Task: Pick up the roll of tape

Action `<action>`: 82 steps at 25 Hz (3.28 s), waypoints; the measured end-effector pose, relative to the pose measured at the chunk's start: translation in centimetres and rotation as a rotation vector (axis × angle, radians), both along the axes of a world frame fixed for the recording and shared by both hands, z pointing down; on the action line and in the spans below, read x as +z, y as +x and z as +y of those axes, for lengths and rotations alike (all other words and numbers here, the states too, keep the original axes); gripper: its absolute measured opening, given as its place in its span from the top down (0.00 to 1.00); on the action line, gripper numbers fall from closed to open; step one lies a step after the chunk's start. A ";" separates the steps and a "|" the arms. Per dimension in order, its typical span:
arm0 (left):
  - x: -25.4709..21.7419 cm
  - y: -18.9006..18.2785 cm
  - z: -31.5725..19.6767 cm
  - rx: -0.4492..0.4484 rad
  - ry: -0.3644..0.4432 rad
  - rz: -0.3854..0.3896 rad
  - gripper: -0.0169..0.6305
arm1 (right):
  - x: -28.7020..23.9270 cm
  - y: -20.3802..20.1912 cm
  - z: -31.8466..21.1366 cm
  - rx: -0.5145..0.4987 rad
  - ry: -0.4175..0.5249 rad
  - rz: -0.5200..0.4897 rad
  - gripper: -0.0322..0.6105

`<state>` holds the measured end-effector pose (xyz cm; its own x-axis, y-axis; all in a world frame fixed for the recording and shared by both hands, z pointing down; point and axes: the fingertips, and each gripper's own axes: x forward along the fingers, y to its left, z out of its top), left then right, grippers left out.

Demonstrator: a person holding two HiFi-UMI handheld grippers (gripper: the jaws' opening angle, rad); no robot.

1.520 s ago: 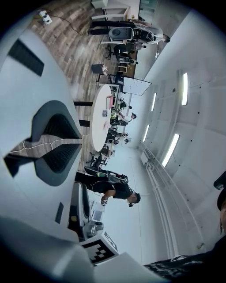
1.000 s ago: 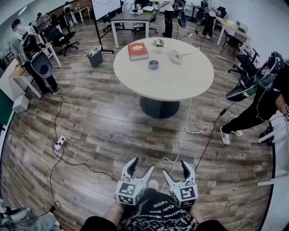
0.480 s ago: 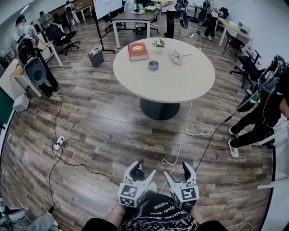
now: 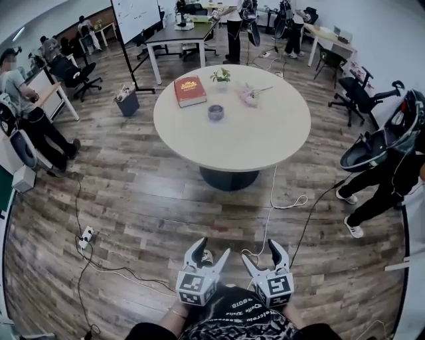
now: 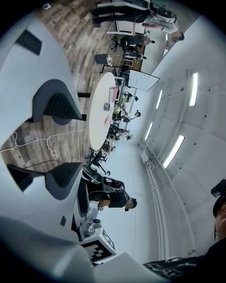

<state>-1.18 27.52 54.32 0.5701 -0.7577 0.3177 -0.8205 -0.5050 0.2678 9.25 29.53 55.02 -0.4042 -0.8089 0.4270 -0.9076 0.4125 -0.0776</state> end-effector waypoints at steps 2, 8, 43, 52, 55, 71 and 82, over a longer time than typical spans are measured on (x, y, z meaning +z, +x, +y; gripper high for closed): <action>-0.1 -0.4 -2.2 0.019 0.008 0.000 0.50 | 0.0 -0.5 -2.2 0.012 0.005 0.005 0.39; -0.9 -2.5 -9.4 0.037 0.046 0.017 0.50 | -0.1 -2.9 -8.5 0.047 0.002 -0.003 0.39; 0.4 -4.6 -32.0 -0.037 -0.021 -0.030 0.50 | 1.2 -5.6 -32.2 -0.050 -0.057 -0.053 0.40; -0.6 -1.1 -38.9 -0.115 -0.011 -0.050 0.50 | 0.4 -1.9 -40.5 -0.137 -0.055 -0.053 0.40; -0.5 0.0 -40.7 -0.139 -0.011 -0.055 0.50 | 0.3 -0.9 -42.8 -0.162 -0.051 -0.055 0.40; -0.1 0.9 -45.6 -0.192 -0.030 -0.059 0.50 | -0.4 1.4 -52.4 -0.145 -0.075 -0.105 0.41; -0.7 -1.8 -48.1 -0.215 -0.018 -0.057 0.50 | -3.5 -0.3 -64.1 -0.171 -0.036 -0.020 0.42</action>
<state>-3.02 -20.53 53.58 0.3763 -0.8539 0.3595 -0.9230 -0.3119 0.2253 8.96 -34.61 51.57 -0.5431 -0.7121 0.4449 -0.8228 0.5571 -0.1126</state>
